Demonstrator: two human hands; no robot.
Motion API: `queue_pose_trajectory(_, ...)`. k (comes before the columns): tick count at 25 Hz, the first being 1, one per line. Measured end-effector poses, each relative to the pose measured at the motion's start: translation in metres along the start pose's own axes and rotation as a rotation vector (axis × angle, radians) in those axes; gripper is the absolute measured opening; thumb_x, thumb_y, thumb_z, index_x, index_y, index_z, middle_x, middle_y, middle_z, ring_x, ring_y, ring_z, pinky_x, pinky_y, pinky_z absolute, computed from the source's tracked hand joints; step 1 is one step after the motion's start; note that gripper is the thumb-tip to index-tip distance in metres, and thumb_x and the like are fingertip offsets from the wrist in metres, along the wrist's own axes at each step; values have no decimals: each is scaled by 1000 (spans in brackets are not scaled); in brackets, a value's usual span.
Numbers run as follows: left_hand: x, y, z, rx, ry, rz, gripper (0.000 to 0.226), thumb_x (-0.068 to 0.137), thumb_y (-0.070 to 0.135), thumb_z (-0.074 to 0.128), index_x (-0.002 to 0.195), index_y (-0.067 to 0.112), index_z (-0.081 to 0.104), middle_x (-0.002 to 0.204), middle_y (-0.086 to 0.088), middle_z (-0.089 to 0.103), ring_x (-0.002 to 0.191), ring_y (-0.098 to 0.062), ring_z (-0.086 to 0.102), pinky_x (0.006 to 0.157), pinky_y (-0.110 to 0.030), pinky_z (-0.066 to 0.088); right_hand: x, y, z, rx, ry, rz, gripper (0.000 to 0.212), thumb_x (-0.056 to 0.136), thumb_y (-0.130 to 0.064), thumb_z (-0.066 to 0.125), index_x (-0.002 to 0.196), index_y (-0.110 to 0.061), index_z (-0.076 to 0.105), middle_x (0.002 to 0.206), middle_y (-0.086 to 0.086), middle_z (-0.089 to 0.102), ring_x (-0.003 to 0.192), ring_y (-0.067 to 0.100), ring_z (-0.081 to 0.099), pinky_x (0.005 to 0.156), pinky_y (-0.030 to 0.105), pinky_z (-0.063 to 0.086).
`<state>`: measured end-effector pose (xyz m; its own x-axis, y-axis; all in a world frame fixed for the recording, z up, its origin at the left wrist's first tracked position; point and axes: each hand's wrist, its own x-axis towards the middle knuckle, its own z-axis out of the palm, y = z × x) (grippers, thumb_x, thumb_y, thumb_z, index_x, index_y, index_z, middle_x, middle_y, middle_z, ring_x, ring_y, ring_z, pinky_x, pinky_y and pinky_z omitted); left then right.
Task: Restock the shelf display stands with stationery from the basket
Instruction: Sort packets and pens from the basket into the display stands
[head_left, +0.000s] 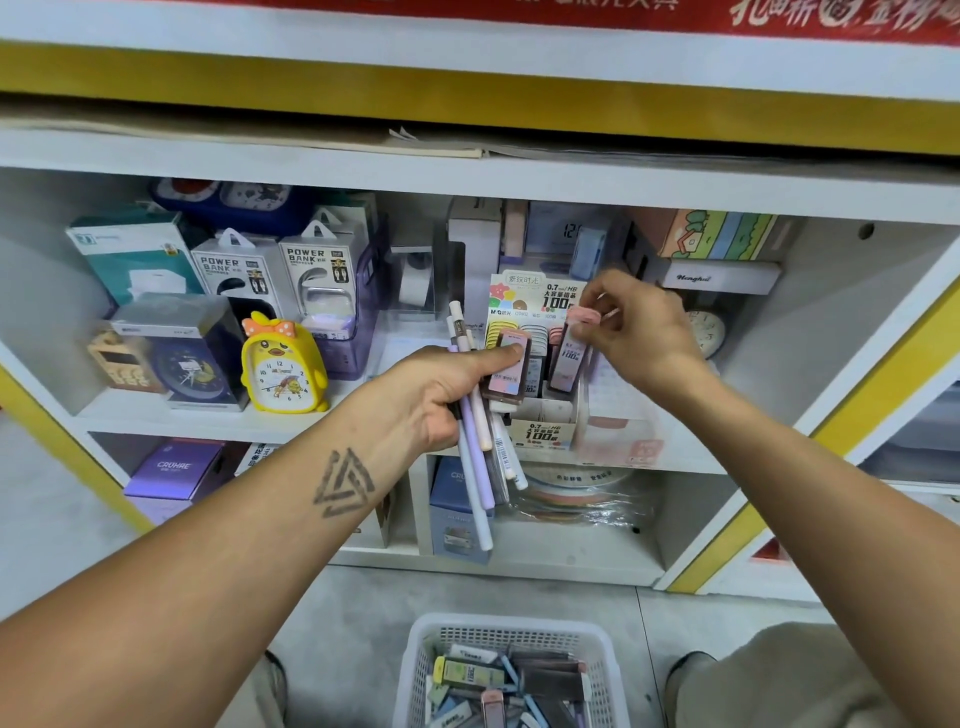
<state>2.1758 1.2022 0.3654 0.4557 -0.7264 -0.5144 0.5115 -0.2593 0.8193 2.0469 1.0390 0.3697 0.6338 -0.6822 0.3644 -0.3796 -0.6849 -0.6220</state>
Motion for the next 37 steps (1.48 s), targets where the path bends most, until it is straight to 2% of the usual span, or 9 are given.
queue_pose_trajectory(6, 0, 0, 0, -17, -9, 6, 25, 78, 16, 81, 99, 5, 73, 93, -13, 76, 74, -25, 72, 73, -45, 61, -1, 7, 15, -142, -73, -88, 10, 90, -27, 74, 96, -21, 70, 85, -2, 70, 83, 21, 66, 79, 39, 56)
queue_pose_trajectory(10, 1, -1, 1, 4, -12, 18, 39, 76, 16, 83, 111, 4, 72, 107, -15, 74, 101, -30, 71, 87, -53, 56, 0, 8, 15, -350, -55, -150, 15, 96, -21, 63, 103, -15, 76, 101, 7, 74, 96, 29, 65, 85, 40, 53)
queue_pose_trajectory(12, 1, -1, 2, 13, -20, 27, 40, 75, 17, 83, 112, 4, 72, 108, -15, 73, 103, -30, 70, 89, -52, 56, 1, -1, 14, -123, -74, -44, 16, 96, -26, 64, 102, -16, 76, 94, 5, 75, 86, 24, 67, 77, 36, 54)
queue_pose_trajectory(15, 1, -1, 3, 15, -50, 34, 30, 76, 19, 83, 102, 7, 74, 94, -11, 76, 79, -23, 73, 74, -41, 61, -4, -19, 17, 422, -283, 236, 20, 89, -30, 75, 97, -12, 72, 70, 6, 73, 57, 17, 63, 50, 26, 49)
queue_pose_trajectory(18, 2, -3, 5, -20, -69, 46, 25, 77, 23, 82, 96, 8, 73, 84, -8, 75, 63, -18, 71, 55, -30, 58, -8, -25, 14, 634, -355, 366, 17, 85, -12, 78, 95, -1, 70, 65, 9, 69, 52, 14, 61, 49, 22, 50)
queue_pose_trajectory(21, 2, -2, 5, -81, -67, 49, 23, 82, 22, 78, 96, 5, 72, 82, -10, 76, 63, -19, 72, 53, -29, 58, -4, -23, 4, 760, -292, 422, 16, 87, -4, 75, 99, 2, 66, 73, 11, 74, 53, 14, 59, 48, 22, 49)
queue_pose_trajectory(26, 0, 1, -1, -27, 34, 49, 17, 82, 21, 78, 81, 10, 65, 56, -5, 68, 48, -14, 67, 47, -27, 56, 8, -8, -12, 418, 21, 236, 8, 93, -9, 69, 96, -12, 62, 69, 5, 73, 53, 15, 65, 55, 31, 54)
queue_pose_trajectory(30, -3, 1, 1, -23, 27, 56, 17, 82, 20, 79, 82, 10, 65, 55, -5, 67, 47, -14, 67, 45, -26, 54, 3, 3, -3, -6, -5, 29, 8, 95, -26, 67, 90, -28, 61, 76, -1, 70, 71, 17, 69, 65, 30, 54)
queue_pose_trajectory(37, -10, 5, 6, -5, -39, 71, 17, 81, 22, 79, 82, 10, 66, 58, -6, 68, 46, -14, 66, 43, -25, 52, -2, 12, 10, -258, -53, -70, 11, 94, -16, 66, 102, -15, 74, 94, 5, 75, 86, 21, 66, 78, 27, 50)
